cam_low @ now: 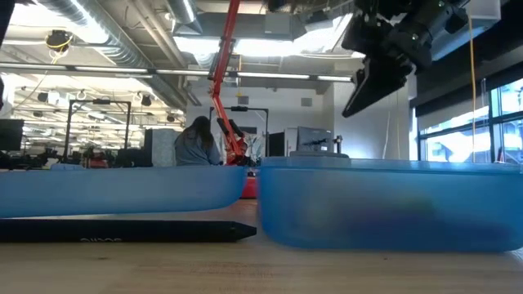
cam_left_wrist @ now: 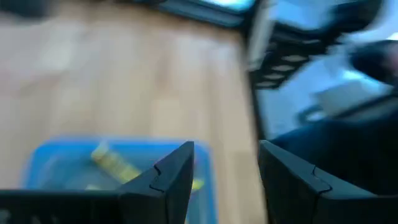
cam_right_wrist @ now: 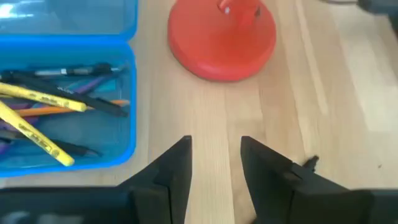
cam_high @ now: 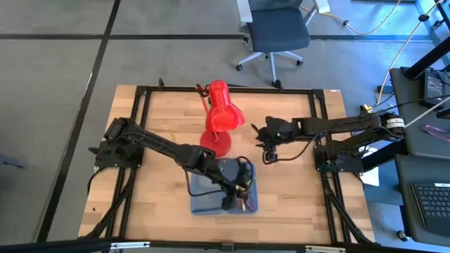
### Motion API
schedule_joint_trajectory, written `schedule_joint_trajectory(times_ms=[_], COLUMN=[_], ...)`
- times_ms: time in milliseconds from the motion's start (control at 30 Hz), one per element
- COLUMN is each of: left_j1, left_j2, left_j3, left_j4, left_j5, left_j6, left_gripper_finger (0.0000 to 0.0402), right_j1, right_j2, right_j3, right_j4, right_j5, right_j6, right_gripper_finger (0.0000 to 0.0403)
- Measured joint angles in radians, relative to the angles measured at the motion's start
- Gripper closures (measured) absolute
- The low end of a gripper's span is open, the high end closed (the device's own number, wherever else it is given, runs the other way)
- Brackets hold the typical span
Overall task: Pick & place school supplies into a supply box
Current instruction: Put the top black pen into the blue supply box
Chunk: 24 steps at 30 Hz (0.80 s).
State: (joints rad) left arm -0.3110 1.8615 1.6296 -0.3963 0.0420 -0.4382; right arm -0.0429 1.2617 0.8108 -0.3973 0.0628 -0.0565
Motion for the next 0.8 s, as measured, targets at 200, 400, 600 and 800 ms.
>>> schedule_joint_trajectory(times_ms=[200, 400, 600, 800], left_j1=[0.054, 0.064, 0.058, 0.067], left_j2=[-0.025, -0.218, -0.504, -0.736], left_j3=[-0.197, -0.427, -0.792, -1.098], left_j4=[0.342, 0.477, 0.693, 0.854], left_j5=[0.267, 0.204, 0.072, -0.043], left_j6=[0.097, 0.172, 0.214, 0.202], left_gripper_finger=[0.0233, 0.0233, 0.0233, 0.0233], right_j1=[-0.023, -0.07, -0.125, -0.222], right_j2=[0.004, 0.037, 0.146, 0.254], right_j3=[0.0, 0.0, 0.0, 0.002], right_j4=[-0.021, -0.023, 0.081, 0.165], right_j5=[-0.003, -0.003, -0.001, 0.096], right_j6=[0.004, 0.055, -0.009, 0.087], right_gripper_finger=[0.0261, 0.0261, 0.0261, 0.0261])
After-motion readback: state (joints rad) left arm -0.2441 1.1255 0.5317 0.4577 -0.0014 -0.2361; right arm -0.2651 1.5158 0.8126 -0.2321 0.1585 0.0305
